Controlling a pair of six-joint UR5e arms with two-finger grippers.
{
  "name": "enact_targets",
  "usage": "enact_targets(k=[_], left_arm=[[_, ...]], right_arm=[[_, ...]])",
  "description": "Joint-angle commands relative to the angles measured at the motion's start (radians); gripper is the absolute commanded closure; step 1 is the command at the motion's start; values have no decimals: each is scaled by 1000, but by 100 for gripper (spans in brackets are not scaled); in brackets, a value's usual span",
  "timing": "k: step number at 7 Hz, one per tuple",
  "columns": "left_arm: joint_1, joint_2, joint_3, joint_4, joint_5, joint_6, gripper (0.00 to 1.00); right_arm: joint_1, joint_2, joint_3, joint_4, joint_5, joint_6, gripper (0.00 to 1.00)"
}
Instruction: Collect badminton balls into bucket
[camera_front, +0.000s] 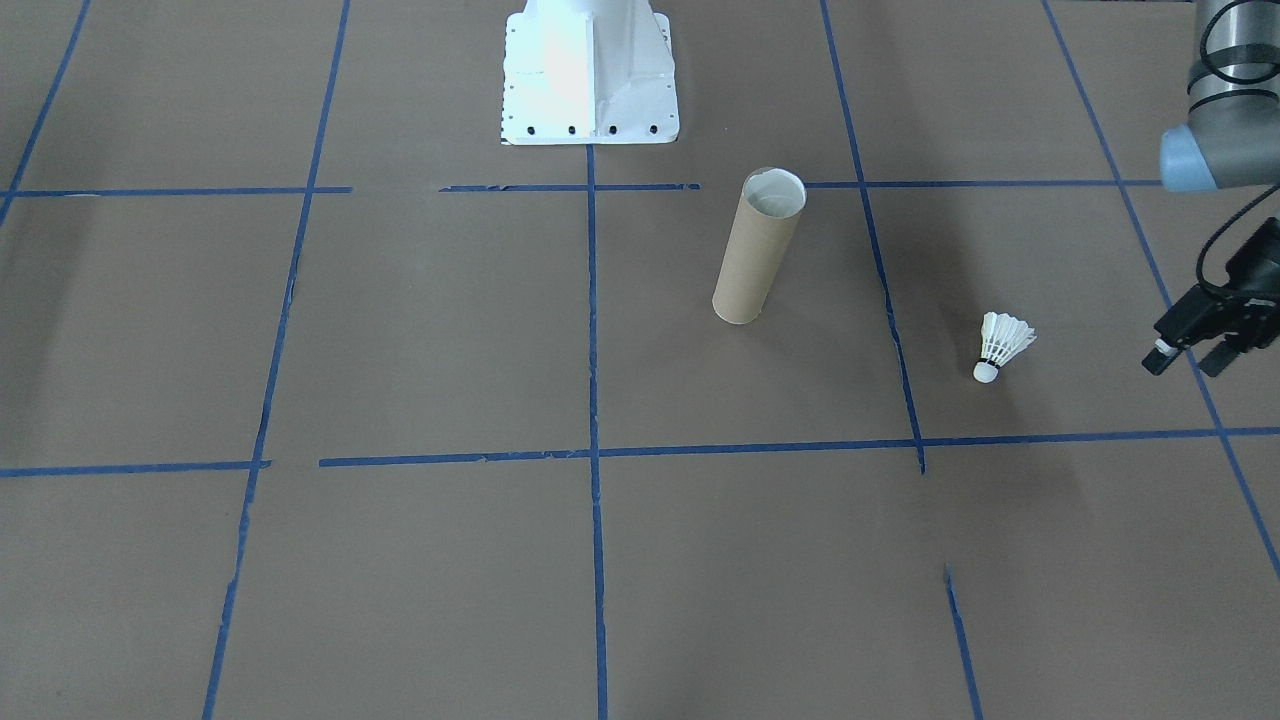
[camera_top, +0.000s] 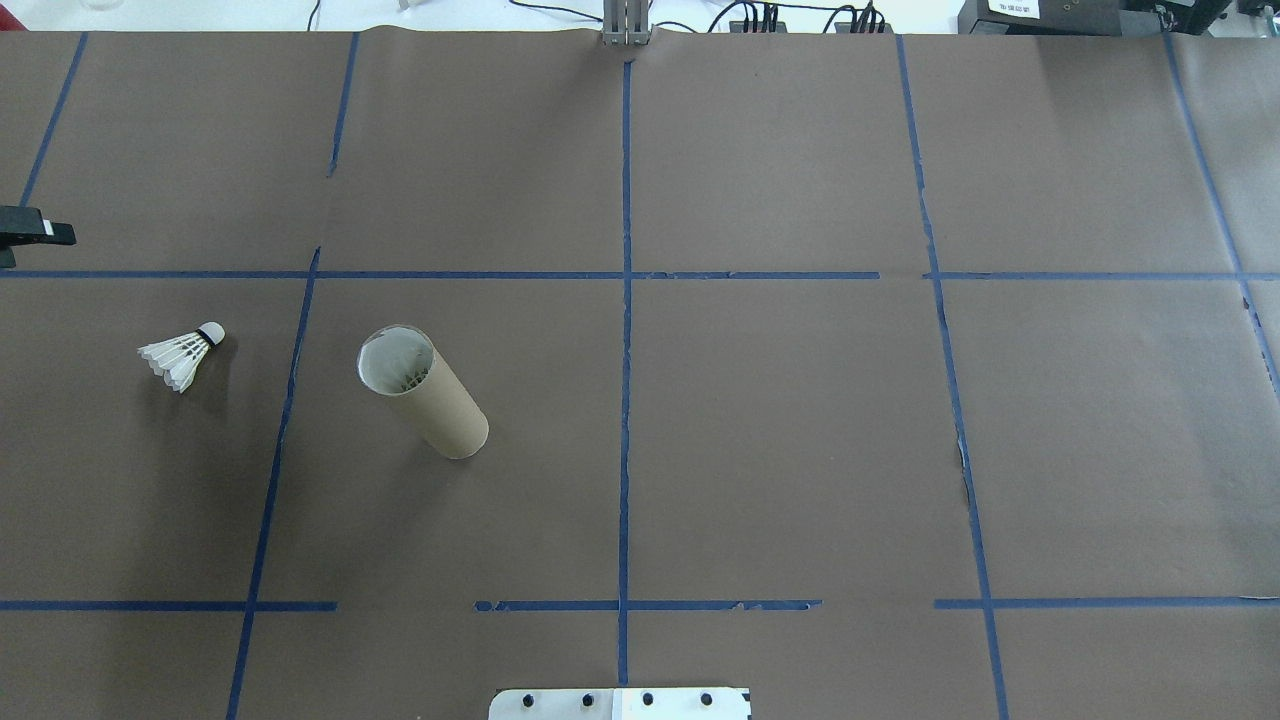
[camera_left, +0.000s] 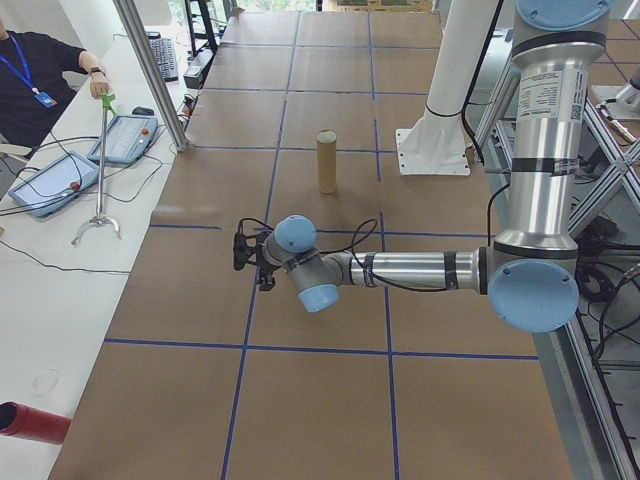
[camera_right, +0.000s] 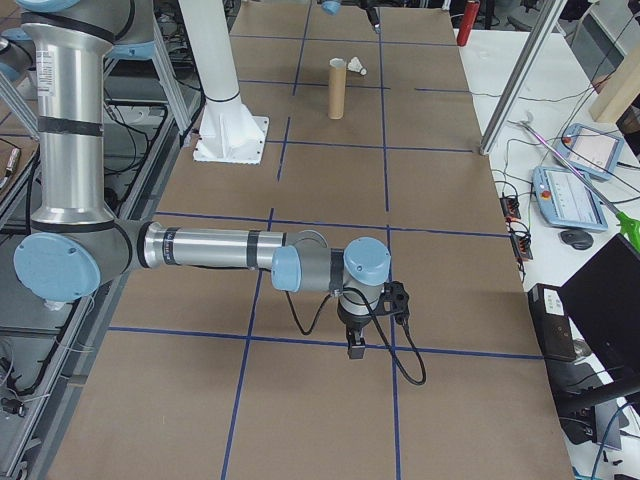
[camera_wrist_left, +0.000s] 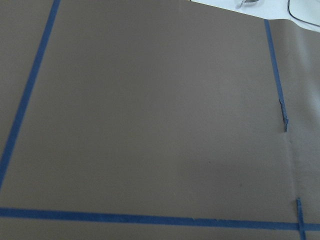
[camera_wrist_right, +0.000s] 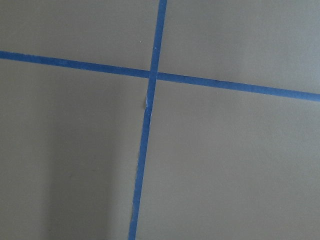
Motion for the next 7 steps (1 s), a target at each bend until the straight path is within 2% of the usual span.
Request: enact_targets(k=[1,3,4,5,7], left_arm=[[140,69,-31,-145,102,-342,0],[258,136,-99,-193,217,-567,1],[301,133,-99,-197,275,-700,9],[332,130,-101,-198,326,-745,13],[347,117,-96,-196,346,-807,25]], right_arm=[[0,0,0,0,0,0,0],[0,0,0,0,0,0,0],[0,0,0,0,0,0,0],[0,0,0,0,0,0,0],[0,0,0,0,0,0,0]])
